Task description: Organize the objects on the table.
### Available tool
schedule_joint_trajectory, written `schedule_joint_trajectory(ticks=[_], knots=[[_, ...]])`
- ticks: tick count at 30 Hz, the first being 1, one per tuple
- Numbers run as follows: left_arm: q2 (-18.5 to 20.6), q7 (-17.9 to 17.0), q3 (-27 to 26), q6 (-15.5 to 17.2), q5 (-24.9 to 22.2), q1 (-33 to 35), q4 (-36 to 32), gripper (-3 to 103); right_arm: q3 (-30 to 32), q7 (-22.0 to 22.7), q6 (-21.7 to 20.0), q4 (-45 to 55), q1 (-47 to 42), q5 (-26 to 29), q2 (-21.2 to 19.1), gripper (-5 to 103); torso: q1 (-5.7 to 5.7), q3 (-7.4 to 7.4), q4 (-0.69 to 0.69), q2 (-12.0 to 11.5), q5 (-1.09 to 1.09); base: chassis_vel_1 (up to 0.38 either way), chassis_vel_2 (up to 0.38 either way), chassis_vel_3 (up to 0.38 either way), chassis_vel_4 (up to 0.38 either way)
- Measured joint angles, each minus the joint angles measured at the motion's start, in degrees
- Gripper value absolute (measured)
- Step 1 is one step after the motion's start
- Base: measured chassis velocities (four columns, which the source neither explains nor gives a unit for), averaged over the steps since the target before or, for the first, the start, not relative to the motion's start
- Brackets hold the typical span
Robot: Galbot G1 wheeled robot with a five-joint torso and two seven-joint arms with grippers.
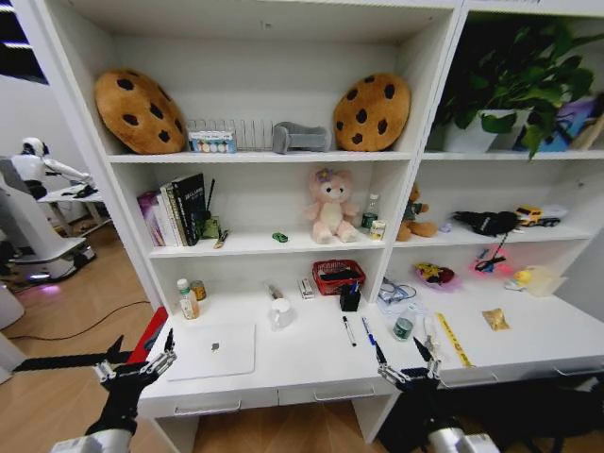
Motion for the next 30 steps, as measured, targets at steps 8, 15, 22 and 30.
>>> schedule_joint_trajectory(ticks=[8,15,22,30], knots=[[-0.61,0.05,1.02,-0.06,0.55,-0.02,0.01,100,0.12,0.28,-0.32,0.17,0.38,0.37,-0.11,100,0.0,0.0,0.0,0.0,0.01,0.0,0.0,0.0,0.0],[-1.88,0.31,2.97,-0.64,2.06,0.65,0.15,100,-1.26,0.34,-0.57,-0.31,1.0,0.68,0.27,100,0.0,0.0,-0.01,0.0,0.01,0.0,0.0,0.0,0.0],[-2.14,0.48,2.97,-0.92,2.24,1.04,0.16,100,-1.53,0.8,-1.38,-0.84,2.54,1.61,-0.4,100,0.0,0.0,0.0,0.0,0.01,-0.1,-0.113,0.103,0.098],[-2.46,0.59,3.11,-0.93,2.39,1.21,0.21,100,-2.8,1.43,-1.66,-1.43,4.12,1.93,-1.51,100,0.0,0.0,0.0,0.0,-0.01,-0.189,-0.198,0.204,0.194]])
